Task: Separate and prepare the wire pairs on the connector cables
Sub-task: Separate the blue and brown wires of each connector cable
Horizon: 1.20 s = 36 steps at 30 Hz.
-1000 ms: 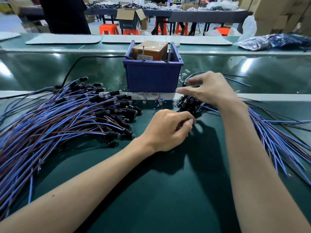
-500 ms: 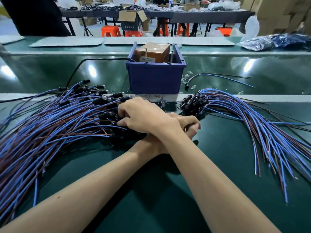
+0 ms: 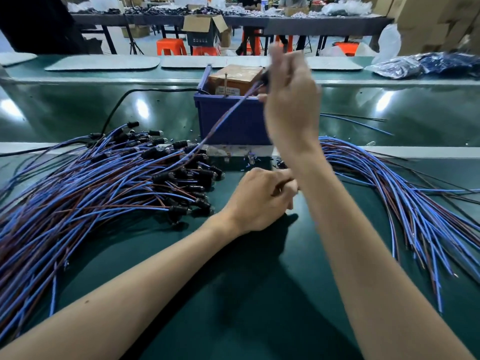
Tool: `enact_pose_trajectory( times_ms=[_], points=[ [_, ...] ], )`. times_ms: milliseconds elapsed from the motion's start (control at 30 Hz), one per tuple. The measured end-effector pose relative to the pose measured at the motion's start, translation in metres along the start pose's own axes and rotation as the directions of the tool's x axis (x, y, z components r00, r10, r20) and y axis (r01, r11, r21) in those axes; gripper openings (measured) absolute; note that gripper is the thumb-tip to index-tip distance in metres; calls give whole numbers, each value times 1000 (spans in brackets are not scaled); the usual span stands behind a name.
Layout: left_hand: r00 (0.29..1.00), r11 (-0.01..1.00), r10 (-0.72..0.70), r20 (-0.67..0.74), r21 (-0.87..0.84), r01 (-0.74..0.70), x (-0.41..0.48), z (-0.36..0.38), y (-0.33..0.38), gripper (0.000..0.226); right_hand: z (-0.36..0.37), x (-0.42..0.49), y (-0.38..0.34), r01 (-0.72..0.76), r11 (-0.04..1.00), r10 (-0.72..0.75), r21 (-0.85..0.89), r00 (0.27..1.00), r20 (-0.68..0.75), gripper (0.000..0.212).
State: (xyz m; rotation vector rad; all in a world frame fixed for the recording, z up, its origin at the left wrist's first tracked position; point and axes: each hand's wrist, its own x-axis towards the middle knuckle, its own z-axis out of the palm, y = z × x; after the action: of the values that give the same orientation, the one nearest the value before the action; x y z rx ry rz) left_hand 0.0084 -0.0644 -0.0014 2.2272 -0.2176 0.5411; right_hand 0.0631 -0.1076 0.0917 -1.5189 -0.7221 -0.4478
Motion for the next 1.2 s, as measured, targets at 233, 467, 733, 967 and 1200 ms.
enact_pose_trajectory(
  times_ms=[233, 467, 733, 967, 1200],
  points=[
    [971, 860, -216, -105, -491, 139, 3, -7, 0, 29, -64, 27, 20, -349, 784, 500, 513, 845, -191, 33],
    [911, 800, -373, -177, -559, 219, 8, -8, -1, 30, -93, 29, 35, -493, 856, 517, 155, 824, -233, 39],
    [975, 867, -222, 18, -453, 206, 0, -6, 5, 42, -89, 34, 21, -468, 717, 587, 517, 805, -84, 25],
    [963, 877, -235, -136, -456, 149, 2, -5, 7, 36, -93, 39, 14, -615, 524, 672, 589, 724, 158, 25],
    [951, 922, -198, -239, -376, 98, 4, -5, 5, 54, -97, 40, 13, -602, 394, 640, 694, 722, 263, 15]
  ],
)
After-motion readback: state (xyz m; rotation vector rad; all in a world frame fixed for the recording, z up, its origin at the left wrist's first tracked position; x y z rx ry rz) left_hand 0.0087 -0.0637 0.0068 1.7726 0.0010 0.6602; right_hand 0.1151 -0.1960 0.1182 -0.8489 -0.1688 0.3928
